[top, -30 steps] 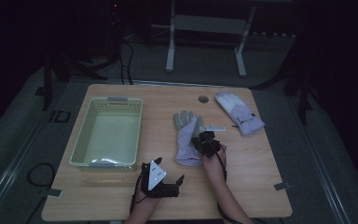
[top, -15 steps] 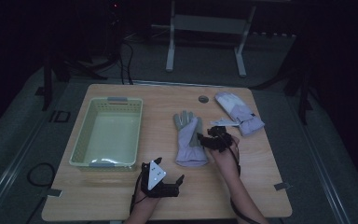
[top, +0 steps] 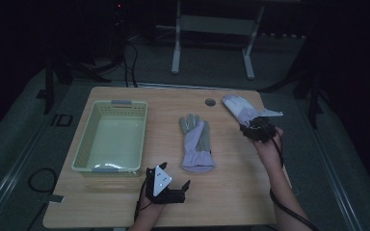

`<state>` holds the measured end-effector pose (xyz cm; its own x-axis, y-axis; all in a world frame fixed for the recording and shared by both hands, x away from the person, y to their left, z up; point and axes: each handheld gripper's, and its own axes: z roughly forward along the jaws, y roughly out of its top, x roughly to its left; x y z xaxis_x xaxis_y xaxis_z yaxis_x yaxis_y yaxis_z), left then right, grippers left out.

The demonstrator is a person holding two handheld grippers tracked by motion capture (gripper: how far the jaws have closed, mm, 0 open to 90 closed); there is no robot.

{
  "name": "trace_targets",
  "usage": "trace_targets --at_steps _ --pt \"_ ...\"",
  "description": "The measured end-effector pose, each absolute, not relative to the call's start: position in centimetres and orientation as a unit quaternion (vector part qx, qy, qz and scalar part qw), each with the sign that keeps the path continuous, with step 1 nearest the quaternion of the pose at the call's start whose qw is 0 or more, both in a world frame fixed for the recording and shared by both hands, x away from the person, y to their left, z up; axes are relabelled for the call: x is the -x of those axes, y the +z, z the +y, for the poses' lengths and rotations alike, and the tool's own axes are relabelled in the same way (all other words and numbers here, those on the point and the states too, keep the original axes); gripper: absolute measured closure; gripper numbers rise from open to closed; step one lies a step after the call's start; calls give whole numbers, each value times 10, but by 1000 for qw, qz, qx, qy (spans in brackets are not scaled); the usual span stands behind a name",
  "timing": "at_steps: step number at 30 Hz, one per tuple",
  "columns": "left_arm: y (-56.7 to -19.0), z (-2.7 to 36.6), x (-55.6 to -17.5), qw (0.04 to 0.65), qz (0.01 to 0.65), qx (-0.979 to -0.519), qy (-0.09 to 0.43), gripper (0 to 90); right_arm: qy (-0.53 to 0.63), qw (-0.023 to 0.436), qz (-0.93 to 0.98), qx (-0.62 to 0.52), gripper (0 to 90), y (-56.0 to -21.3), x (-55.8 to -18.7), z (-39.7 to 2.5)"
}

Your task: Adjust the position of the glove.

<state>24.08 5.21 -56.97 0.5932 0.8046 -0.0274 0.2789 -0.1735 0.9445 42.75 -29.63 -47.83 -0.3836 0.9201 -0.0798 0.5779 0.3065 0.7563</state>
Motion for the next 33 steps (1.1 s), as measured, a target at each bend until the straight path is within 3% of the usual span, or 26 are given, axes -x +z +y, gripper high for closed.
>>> trace_targets --at_steps 12,33 --pt "-570 53 -241 524 378 -721 249 1 316 252 749 -525 541 -484 -468 -335" --pt "-570 57 -244 533 394 -712 233 1 281 242 758 -537 527 -499 -530 -331"
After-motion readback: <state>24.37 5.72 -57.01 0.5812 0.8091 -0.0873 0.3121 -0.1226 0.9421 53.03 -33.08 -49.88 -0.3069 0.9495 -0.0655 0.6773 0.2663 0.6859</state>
